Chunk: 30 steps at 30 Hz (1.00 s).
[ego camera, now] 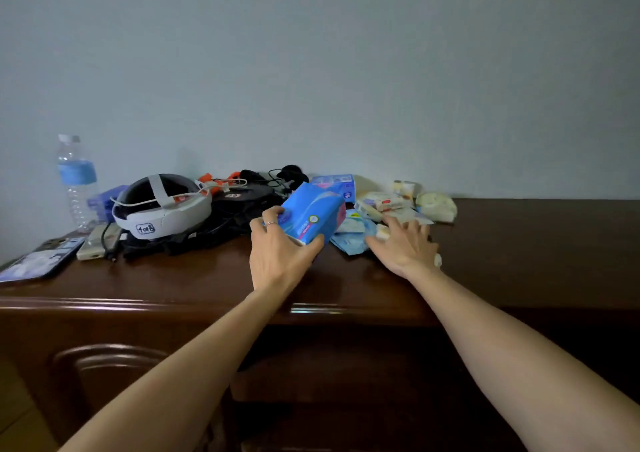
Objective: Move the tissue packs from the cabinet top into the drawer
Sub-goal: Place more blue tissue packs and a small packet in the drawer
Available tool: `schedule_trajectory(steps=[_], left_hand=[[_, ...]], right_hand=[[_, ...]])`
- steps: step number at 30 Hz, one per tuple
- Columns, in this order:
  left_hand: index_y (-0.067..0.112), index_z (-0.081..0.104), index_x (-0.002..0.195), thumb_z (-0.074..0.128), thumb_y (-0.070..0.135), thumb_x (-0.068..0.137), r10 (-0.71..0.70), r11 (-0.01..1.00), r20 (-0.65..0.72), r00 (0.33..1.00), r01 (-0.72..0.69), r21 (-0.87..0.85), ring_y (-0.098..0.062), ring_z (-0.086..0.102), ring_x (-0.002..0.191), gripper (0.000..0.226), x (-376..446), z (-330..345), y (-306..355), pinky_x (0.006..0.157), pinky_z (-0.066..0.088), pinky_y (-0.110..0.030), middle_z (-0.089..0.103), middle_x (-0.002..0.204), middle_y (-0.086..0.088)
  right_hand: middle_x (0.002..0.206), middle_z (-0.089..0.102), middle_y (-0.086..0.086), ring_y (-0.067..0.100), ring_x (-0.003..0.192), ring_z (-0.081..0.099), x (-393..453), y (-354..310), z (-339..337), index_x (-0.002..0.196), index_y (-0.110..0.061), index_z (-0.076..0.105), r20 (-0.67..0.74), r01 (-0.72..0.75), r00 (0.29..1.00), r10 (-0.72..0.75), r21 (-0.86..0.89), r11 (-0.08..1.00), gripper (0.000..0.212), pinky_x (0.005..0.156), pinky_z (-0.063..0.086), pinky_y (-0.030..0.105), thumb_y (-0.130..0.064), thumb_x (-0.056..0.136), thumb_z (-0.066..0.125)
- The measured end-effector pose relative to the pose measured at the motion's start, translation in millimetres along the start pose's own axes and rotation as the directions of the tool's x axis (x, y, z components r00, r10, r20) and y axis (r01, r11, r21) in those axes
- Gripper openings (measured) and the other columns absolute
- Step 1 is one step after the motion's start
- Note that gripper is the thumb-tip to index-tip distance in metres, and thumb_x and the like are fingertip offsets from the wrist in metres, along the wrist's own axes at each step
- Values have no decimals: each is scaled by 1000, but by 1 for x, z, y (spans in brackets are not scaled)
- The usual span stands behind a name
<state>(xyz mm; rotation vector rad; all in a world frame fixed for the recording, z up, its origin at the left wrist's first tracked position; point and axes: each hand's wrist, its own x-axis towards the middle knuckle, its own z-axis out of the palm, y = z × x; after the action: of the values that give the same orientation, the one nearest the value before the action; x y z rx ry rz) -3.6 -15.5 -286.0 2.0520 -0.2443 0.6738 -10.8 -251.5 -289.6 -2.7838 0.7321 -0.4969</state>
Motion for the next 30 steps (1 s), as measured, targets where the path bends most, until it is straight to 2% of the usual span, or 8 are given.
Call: schedule_trajectory(steps=[5,9,12,15,19,21,24,30], left_hand=[[42,37,123,71,63,59,4,997,1,1000,-4,-77,-8,49,82,75,-70,-15,16,66,37,-26,38,117,13],[42,37,124,71,64,60,33,995,28,999,-30,-93,-6,51,85,76,-105,-31,23,59,37,-23,37,117,14],[43,36,124,72,64,59,10,996,13,1000,-8,-94,-7,51,86,77,-109,-43,25,65,41,-27,36,117,15],[43,37,124,72,64,59,26,996,-9,1000,-27,-87,-6,52,84,77,-102,-50,23,58,38,-23,36,117,16],[43,37,125,72,65,59,33,997,-4,999,-33,-66,-5,52,82,78,-96,-46,15,55,34,-18,36,117,16],[42,38,125,72,65,59,34,997,-5,999,-34,-62,-5,52,84,78,-98,-41,11,59,38,-23,36,118,17],[42,39,125,73,63,59,45,997,-20,999,-46,-65,-2,50,88,77,-103,-38,7,68,41,-26,36,119,17],[44,40,126,78,60,62,69,982,-115,991,-88,-170,7,50,102,77,-142,-50,-1,68,38,-12,37,123,24]], right_hand=[[154,40,16,42,141,35,-47,25,-27,143,-37,45,130,-24,991,35,-82,996,86,107,37,55,-83,71,47],[134,60,10,36,126,50,-67,29,-49,131,-33,53,56,119,992,-116,-50,992,52,89,47,42,-43,82,69],[127,64,8,33,119,57,-70,28,-52,127,-30,51,16,180,984,-180,-21,983,49,84,49,38,-29,83,72],[132,60,8,32,121,57,-67,22,-48,131,-32,45,-41,223,974,-222,15,975,61,87,48,40,-42,80,77],[162,24,19,41,149,17,-52,20,-34,146,-32,41,122,93,990,-76,-134,987,80,115,20,59,-74,79,55],[156,37,18,41,144,31,-48,18,-31,146,-30,42,215,81,975,-55,-113,990,82,114,27,58,-76,78,48],[143,46,19,43,128,49,-51,9,-29,139,-28,49,145,163,978,-152,-69,984,62,102,44,49,-60,86,58],[123,63,12,36,112,63,-88,-2,-23,116,-19,66,-160,228,963,-219,45,972,34,85,51,40,-32,86,71]])
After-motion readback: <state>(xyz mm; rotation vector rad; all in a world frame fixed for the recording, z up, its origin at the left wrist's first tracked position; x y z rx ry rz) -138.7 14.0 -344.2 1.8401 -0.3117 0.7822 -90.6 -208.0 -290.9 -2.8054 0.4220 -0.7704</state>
